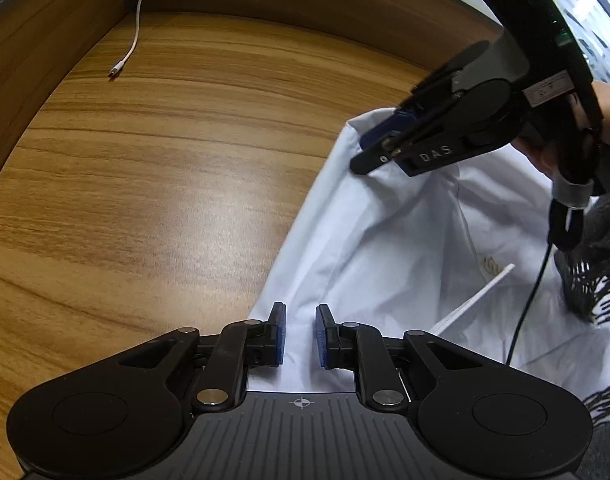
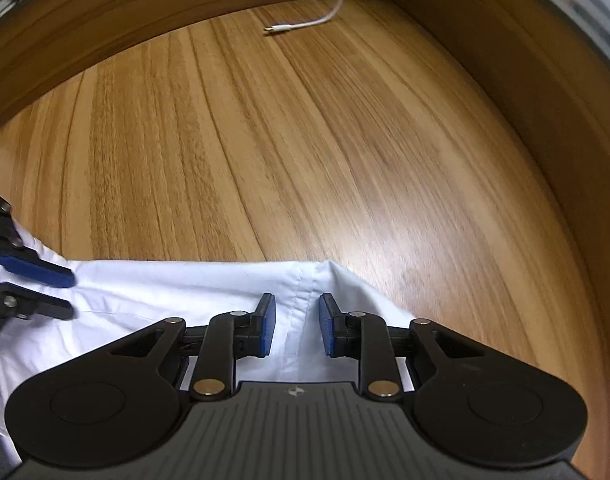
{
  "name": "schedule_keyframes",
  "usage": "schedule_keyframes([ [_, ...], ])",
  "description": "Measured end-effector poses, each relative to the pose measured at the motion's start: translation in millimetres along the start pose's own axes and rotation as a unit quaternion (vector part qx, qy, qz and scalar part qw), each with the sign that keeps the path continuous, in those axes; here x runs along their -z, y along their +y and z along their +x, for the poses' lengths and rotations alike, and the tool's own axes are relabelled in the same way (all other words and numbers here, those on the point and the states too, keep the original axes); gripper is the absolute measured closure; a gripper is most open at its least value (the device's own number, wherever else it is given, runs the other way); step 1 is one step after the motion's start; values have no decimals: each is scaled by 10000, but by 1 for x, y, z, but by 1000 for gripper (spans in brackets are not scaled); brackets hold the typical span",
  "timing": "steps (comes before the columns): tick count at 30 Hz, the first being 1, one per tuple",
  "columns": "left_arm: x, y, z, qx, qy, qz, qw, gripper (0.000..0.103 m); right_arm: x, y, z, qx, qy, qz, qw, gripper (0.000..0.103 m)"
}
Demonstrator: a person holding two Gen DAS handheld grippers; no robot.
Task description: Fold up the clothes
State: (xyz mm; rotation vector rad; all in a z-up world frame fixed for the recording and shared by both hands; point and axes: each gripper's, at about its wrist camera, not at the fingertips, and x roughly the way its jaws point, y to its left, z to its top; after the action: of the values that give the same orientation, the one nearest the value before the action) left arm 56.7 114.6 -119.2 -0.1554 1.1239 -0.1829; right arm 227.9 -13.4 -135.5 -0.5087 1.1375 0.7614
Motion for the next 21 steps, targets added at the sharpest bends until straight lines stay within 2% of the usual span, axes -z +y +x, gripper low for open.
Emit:
schedule_keyframes([
  [2, 4, -4, -2, -29, -15, 41, 10000, 85, 1, 3, 0, 54, -63, -51, 10000, 92],
  [8, 9, -7, -6, -5, -38, 57, 10000, 84, 0, 9, -1, 91, -155, -157, 9997, 99],
  [14, 11, -11, -16, -138, -175, 73, 9997, 83, -23, 5, -20, 76, -521, -306, 9981, 100],
  [18, 12, -18, -19, -320, -312, 138, 9989, 73, -38, -2, -7, 134, -492, -392, 9979, 102],
  [21, 14, -23, -21, -527, -388, 192, 9977, 61, -49, -13, 7, 275, -458, -300, 9981, 103],
])
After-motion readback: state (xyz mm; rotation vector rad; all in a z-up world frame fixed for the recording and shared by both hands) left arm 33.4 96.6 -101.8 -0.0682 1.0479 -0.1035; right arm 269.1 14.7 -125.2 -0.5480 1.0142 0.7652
